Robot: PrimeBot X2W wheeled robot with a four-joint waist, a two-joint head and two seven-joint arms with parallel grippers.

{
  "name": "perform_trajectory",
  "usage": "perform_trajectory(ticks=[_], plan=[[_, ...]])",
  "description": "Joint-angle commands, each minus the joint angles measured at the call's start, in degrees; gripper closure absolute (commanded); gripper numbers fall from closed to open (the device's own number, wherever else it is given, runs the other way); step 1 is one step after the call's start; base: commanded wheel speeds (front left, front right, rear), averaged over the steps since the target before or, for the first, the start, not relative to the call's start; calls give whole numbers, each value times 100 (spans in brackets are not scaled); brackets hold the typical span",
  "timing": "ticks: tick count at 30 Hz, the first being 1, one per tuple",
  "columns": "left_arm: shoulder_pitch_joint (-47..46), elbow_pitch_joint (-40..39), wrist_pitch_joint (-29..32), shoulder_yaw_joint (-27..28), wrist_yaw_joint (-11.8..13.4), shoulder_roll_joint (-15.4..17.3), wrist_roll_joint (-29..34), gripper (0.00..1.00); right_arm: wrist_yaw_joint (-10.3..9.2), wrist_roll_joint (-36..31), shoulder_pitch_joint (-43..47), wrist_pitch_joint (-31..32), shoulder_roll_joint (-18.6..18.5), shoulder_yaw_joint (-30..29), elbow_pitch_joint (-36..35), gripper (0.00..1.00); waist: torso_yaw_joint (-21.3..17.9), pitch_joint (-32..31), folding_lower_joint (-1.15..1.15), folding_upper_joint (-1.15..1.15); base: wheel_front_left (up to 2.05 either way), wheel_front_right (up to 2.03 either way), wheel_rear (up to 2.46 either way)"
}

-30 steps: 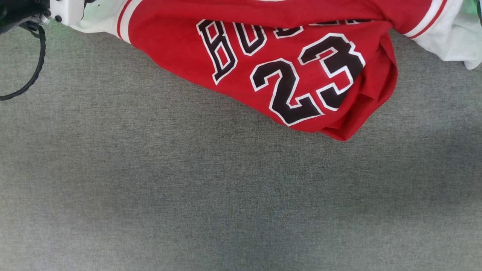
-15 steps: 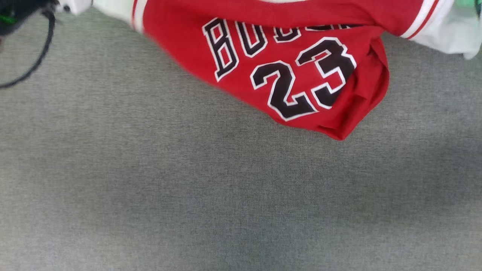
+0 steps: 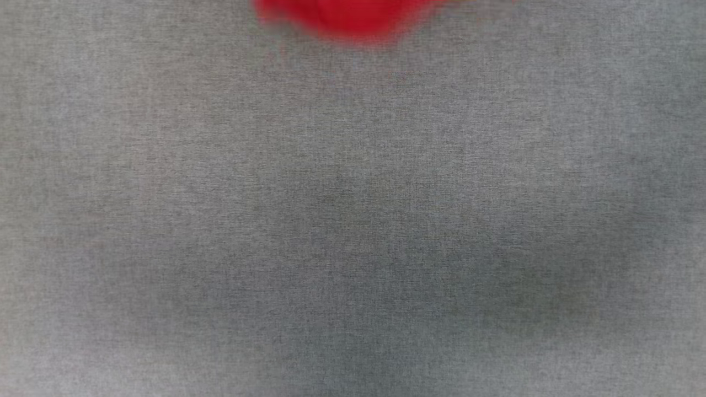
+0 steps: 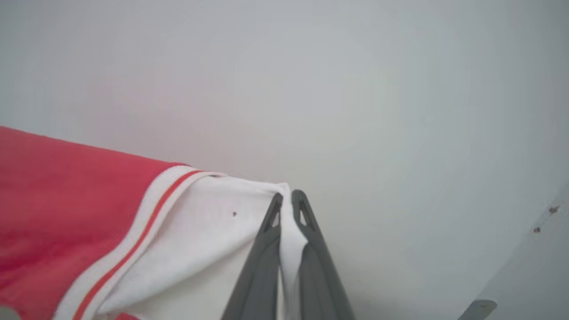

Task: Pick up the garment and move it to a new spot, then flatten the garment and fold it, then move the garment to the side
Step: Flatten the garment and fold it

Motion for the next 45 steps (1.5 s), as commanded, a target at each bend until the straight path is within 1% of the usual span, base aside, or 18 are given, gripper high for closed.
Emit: perform_trajectory(ticks=[1, 3, 6, 8, 10, 11, 12, 14, 16, 19, 22, 25, 28, 33, 34, 36, 41, 45], plan=[[-152, 84, -71, 76, 14, -14, -38, 100, -30, -83, -189, -135, 43, -101, 107, 100, -13, 5, 0, 0, 0, 0, 0], [-516, 444, -260, 302, 14, -151, 32, 100, -30, -341, -642, -570, 302, -414, 509, 100, -51, 2, 0, 0, 0, 0, 0], [-935, 686, -359, 638, 14, -364, 51, 100, -30, -712, -1234, -1069, 580, -745, 1015, 100, -99, -27, 0, 0, 0, 0, 0], [-949, 607, -365, 709, 14, -511, -22, 100, -30, -895, -1455, -1166, 769, -829, 1335, 100, -119, -70, 0, 0, 0, 0, 0], [-885, 507, -340, 593, 14, -506, 33, 100, -29, -988, -1569, -1184, 875, -786, 1513, 100, -113, -119, 0, 0, 0, 0, 0], [-776, 461, -238, 605, 14, -527, -133, 100, -29, -1010, -1569, -1137, 895, -743, 1580, 100, -108, -141, 0, 0, 0, 0, 0], [-519, 237, -86, 495, 13, -453, -228, 100, -29, -968, -1357, -1076, 949, -652, 1659, 100, -102, -192, 0, 0, 0, 0, 0], [-119, -185, 129, 459, 13, -329, -516, 100, -29, -856, -1073, -973, 916, -535, 1635, 100, -102, -250, 0, 0, 0, 0, 0], [346, -635, 206, 385, 13, -39, -687, 100, -30, -696, -737, -806, 798, -406, 1509, 100, -99, -319, 0, 0, 0, 0, 0], [1228, -1385, 261, 214, 13, 331, -897, 100, -29, -313, 37, -458, 611, -157, 1152, 100, -81, -465, 0, 0, 0, 0, 0], [2105, -2068, 145, 29, 13, 699, -1050, 100, -23, 98, 892, -111, 267, 62, 568, 100, -55, -657, 0, 0, 0, 0, 0], [2943, -2645, -14, -196, 13, 975, -1063, 100, -23, 513, 1788, 189, -97, 150, -125, 100, -32, -869, 0, 0, 0, 0, 0], [3651, -3193, -191, -335, 13, 1256, -1058, 100, -23, 852, 2674, 479, -469, 108, -839, 100, -35, -1072, 0, 0, 0, 0, 0], [4741, -3866, -352, -419, 13, 1767, -957, 100, -23, 1190, 4117, 932, -961, -217, -1899, 100, -16, -1404, 0, 0, 0, 0, 0], [4741, -3866, -352, -419, 13, 1767, -957, 100, -23, 1190, 4117, 932, -961, -217, -1899, 100, -16, -1404, 0, 0, 0, 0, 0], [5127, -4103, -375, -407, 13, 1890, -907, 100, -23, 1200, 4668, 1124, -1147, -403, -2276, 100, -3, -1512, 0, 0, 0, 0, 0], [6035, -4704, -383, -29, 13, 2158, -794, 100, -23, 1311, 5914, 1629, -1320, -1042, -3161, 100, 37, -1725, 0, 0, 0, 0, 0], [6816, -5138, -385, 251, 13, 2388, -629, 100, -23, 1283, 6834, 2123, -1313, -1560, -3823, 100, 47, -1807, 0, 0, 0, 0, 0]])
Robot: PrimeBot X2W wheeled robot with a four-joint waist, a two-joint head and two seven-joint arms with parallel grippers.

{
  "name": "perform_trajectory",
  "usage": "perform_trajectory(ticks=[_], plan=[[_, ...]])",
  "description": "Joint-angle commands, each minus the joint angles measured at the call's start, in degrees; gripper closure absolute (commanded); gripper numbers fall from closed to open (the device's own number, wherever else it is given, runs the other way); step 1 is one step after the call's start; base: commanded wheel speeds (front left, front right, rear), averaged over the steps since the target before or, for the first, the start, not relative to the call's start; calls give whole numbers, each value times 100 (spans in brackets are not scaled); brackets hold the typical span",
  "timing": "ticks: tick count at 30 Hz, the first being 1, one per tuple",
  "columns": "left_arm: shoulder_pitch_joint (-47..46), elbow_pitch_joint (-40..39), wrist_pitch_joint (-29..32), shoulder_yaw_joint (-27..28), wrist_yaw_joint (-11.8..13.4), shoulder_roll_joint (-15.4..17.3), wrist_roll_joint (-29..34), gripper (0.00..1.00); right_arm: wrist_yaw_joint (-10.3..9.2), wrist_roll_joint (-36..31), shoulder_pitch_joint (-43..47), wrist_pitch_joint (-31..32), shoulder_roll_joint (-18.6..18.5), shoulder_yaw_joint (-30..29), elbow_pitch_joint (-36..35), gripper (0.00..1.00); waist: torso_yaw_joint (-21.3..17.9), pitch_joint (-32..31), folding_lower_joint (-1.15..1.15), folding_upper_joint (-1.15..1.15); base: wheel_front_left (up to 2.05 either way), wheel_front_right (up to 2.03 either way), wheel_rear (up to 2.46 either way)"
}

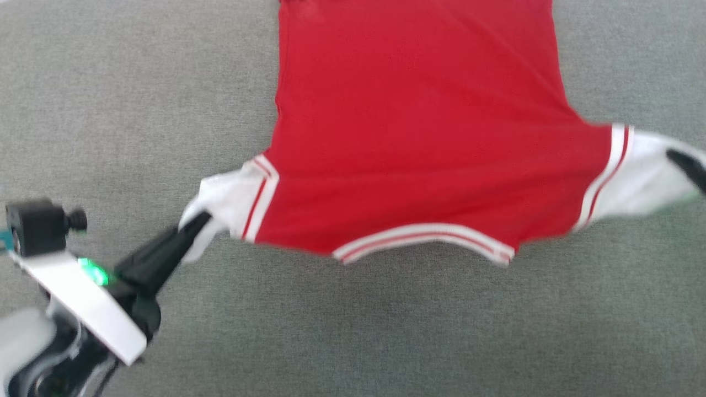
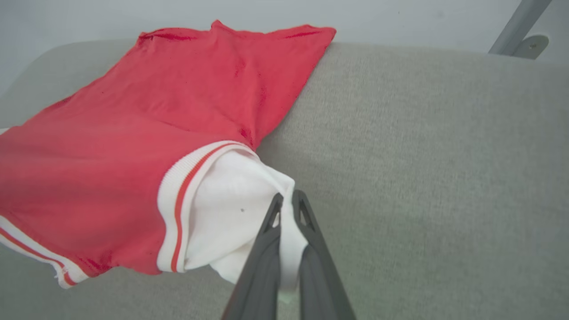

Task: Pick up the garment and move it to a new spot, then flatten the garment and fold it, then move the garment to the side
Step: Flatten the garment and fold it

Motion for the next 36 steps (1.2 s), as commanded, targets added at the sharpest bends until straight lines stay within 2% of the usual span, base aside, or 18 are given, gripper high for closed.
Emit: perform_trajectory(ticks=[1, 7, 11, 14, 22, 30, 36], plan=[[250, -83, -36, 92, 12, 56, 130, 100, -15, -50, 277, 134, 28, -145, -170, 100, 17, -20, 0, 0, 0, 0, 0], [1495, -477, -33, 619, 12, 104, 370, 100, -15, -107, 1588, 798, 396, -1031, -1165, 100, 101, 8, 0, 0, 0, 0, 0], [2046, -575, -34, 985, 31, -176, 609, 100, -11, -231, 2212, 1164, 775, -1557, -1746, 100, 183, 70, 0, 0, 0, 0, 0], [2213, -494, -34, 1020, 25, -439, 830, 100, -10, -385, 2364, 1420, 1052, -1658, -1928, 100, 210, 94, 0, 0, 0, 0, 0], [2024, 27, 101, 666, 11, -977, 925, 100, -9, -731, 2040, 1818, 1523, -1238, -1431, 100, 243, 122, 0, 0, 0, 0, 0], [1930, 374, 144, 467, 9, -1184, 939, 100, -10, -1017, 1900, 1694, 1667, -747, -838, 100, 291, 160, 0, 0, 0, 0, 0], [1905, 433, 111, 415, 8, -1209, 846, 100, -9, -1000, 1876, 1563, 1723, -534, -703, 100, 299, 167, 0, 0, 0, 0, 0]])
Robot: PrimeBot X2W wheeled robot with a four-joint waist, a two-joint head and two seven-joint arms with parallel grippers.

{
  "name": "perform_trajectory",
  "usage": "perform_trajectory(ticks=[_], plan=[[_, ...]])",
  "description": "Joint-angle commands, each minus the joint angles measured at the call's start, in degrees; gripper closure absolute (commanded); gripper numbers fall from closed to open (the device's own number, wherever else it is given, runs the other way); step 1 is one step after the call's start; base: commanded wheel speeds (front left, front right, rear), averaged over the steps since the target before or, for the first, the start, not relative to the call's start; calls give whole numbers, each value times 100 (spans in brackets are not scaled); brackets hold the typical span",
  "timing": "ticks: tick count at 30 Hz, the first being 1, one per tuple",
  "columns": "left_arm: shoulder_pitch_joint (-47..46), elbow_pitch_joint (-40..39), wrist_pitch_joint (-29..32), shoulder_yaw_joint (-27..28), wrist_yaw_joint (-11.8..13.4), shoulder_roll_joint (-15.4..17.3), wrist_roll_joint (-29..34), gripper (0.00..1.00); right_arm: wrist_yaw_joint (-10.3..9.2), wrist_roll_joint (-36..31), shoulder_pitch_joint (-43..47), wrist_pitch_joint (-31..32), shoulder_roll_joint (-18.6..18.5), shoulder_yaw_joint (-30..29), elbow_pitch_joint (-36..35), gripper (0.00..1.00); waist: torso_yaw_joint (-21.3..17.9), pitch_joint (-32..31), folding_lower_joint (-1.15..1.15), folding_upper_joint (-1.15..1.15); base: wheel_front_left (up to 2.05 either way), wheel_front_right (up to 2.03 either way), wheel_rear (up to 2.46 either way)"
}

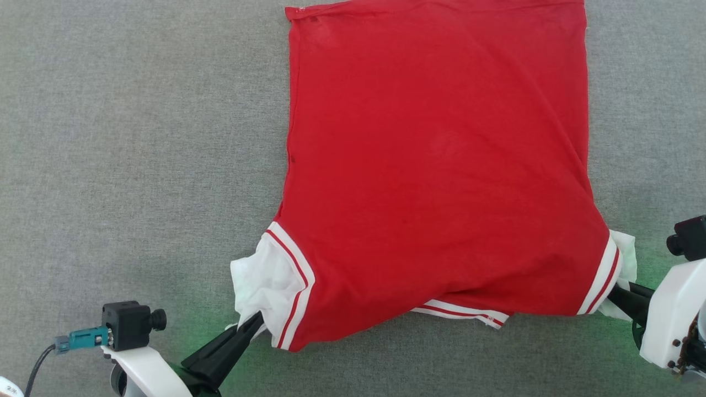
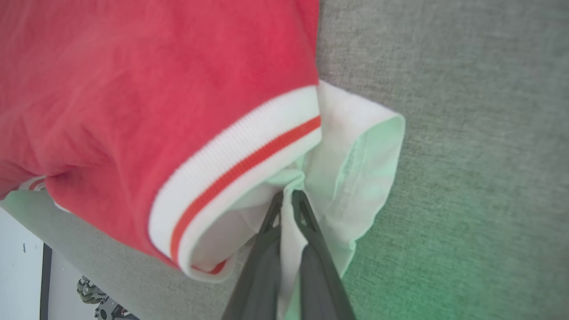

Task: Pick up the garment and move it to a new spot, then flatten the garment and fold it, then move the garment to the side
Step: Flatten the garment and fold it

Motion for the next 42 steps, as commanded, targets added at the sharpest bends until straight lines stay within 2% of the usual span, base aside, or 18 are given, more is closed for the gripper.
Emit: perform_trajectory(ticks=[1, 5, 7, 8, 12, 16, 19, 22, 25, 33, 38, 42], plan=[[-31, 19, -20, -12, 2, 1, -33, 100, -3, -17, 40, 17, 76, 125, 101, 100, -3, 1, 0, 0, 0, 0, 0], [-99, 150, -46, -52, 1, -67, 51, 100, -4, -86, -30, -122, 28, 213, 196, 100, -19, -14, 0, 0, 0, 0, 0], [-141, 196, -59, -62, 1, -97, 63, 100, -4, -158, -88, -249, 0, 264, 207, 66, -29, -24, 0, 0, 0, 0, 0], [-149, 204, -54, -73, 1, -110, 63, 100, -4, -185, -118, -314, -28, 281, 202, 0, -36, -28, 0, 0, 0, 0, 0], [-154, 202, -79, -101, 1, -97, 84, 100, -17, -360, -192, -474, -231, 160, 96, 0, -61, -40, 0, 0, 0, 0, 0], [-143, 105, -115, -34, 1, -73, 121, 100, -3, -194, -388, -292, -291, -322, -385, 0, -45, -7, 0, 0, 0, 0, 0], [-170, 5, -122, 20, 2, -74, 179, 100, -3, -115, -744, -84, -389, -775, -666, 0, 10, 78, 0, 0, 0, 0, 0], [-261, -103, -133, 62, 2, -58, 300, 100, -3, -200, -1446, 201, -512, -954, -621, 0, 95, 217, 0, 0, 0, 0, 0], [-288, -252, -142, 166, 1, -86, 427, 100, -3, -614, -2594, 483, -630, -732, -100, 0, 240, 427, 0, 0, 0, 0, 0], [-551, -556, -150, 186, 2, -205, 744, 100, -3, -1350, -4799, 1179, -435, -10, 1684, 0, 630, 1004, 0, 0, 0, 0, 0], [-699, -626, -152, 112, 2, -260, 824, 100, -3, -1944, -5852, 1463, -320, 341, 2778, 0, 865, 1350, 0, 0, 0, 0, 0], [-785, -659, -153, 68, 2, -313, 850, 100, -3, -2244, -6277, 1481, -356, 547, 3251, 0, 990, 1508, 0, 0, 0, 0, 0]])
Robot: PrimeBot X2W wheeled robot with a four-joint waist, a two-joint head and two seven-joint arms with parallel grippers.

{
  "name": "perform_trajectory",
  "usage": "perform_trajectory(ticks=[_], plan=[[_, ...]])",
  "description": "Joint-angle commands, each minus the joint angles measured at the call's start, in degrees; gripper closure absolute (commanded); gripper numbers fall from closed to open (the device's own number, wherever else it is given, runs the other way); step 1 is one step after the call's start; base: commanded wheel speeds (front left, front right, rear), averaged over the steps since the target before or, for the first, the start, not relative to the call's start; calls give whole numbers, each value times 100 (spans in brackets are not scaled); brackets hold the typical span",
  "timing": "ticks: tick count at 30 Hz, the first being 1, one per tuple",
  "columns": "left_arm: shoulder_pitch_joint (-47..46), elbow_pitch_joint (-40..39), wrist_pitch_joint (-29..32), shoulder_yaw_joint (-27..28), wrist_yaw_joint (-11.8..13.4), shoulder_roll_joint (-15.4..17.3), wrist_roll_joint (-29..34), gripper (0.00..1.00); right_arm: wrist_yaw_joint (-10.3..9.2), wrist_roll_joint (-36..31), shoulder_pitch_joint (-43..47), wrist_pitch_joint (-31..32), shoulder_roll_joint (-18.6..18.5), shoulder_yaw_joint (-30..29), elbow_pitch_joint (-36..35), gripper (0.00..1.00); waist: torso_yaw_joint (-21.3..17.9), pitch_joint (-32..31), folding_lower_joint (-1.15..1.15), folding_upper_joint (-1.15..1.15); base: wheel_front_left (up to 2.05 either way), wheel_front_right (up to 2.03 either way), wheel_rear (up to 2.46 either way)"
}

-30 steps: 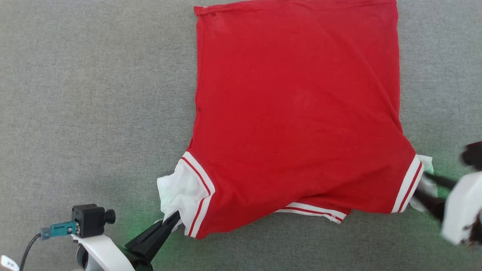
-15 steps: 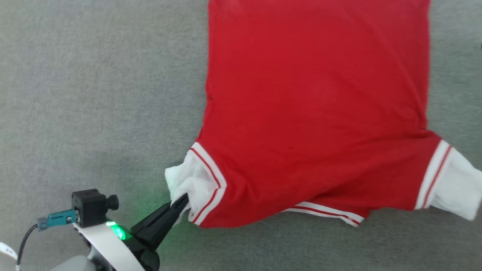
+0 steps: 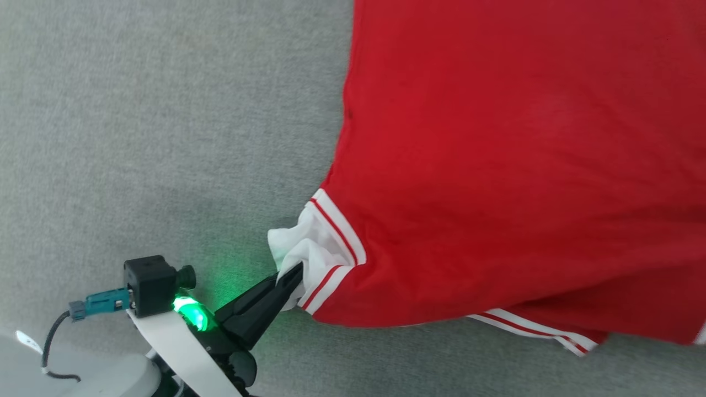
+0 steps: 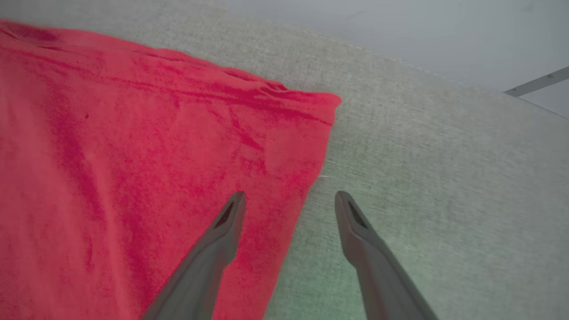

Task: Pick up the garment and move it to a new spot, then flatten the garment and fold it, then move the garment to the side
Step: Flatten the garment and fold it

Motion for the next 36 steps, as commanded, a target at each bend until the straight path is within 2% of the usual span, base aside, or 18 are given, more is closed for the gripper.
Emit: perform_trajectory(ticks=[1, 3, 7, 11, 12, 13, 14, 19, 23, 26, 31, 36], plan=[[-95, -22, -29, -12, 3, -51, 48, 100, -3, -79, -156, -22, -9, 28, 132, 0, 175, 186, 0, 0, 0, 0, 0], [-148, -27, -32, -46, 3, -81, 61, 100, -3, -263, -419, -97, 3, 98, 527, 0, 242, 285, 0, 0, 0, 0, 0], [-168, -11, -33, -37, 7, -108, 36, 100, -3, -457, -534, -91, -16, 323, 843, 0, 260, 355, 0, 0, 0, 0, 0], [-219, 35, -32, 8, 7, -171, 16, 100, -2, -318, -558, -53, 145, 485, 1204, 0, 249, 400, 0, 0, 0, 0, 0], [-225, 33, -32, 14, 7, -186, 12, 100, -1, -271, -547, -6, 177, 535, 1254, 40, 241, 399, 0, 0, 0, 0, 0], [-228, 29, -33, 25, 7, -192, 12, 100, -1, -230, -539, 12, 178, 587, 1282, 67, 230, 396, 0, 0, 0, 0, 0], [-233, 27, -33, 31, 7, -198, 12, 100, -1, -210, -544, -23, 147, 635, 1297, 100, 221, 389, 0, 0, 0, 0, 0], [-225, 59, -34, 97, 7, -238, -45, 100, -4, -58, -628, -422, -8, 623, 1360, 100, 158, 255, 0, 0, 0, 0, 0], [-113, 116, -35, 200, 7, -267, -230, 100, -4, 371, -585, -792, 18, 471, 1300, 100, 104, -30, 0, 0, 0, 0, 0], [9, 167, -34, 268, 7, -266, -279, 100, -4, 662, -330, -878, -178, 618, 1036, 100, 37, -288, 0, 0, 0, 0, 0], [254, 359, -34, 357, 7, -194, -190, 100, -4, 1402, 567, -668, -576, 1016, 185, 100, -150, -744, 0, 0, 0, 0, 0], [531, 520, -35, 586, 7, -167, -123, 100, -4, 2129, 1874, -445, -1138, 1045, -1009, 100, -346, -1076, 0, 0, 0, 0, 0]])
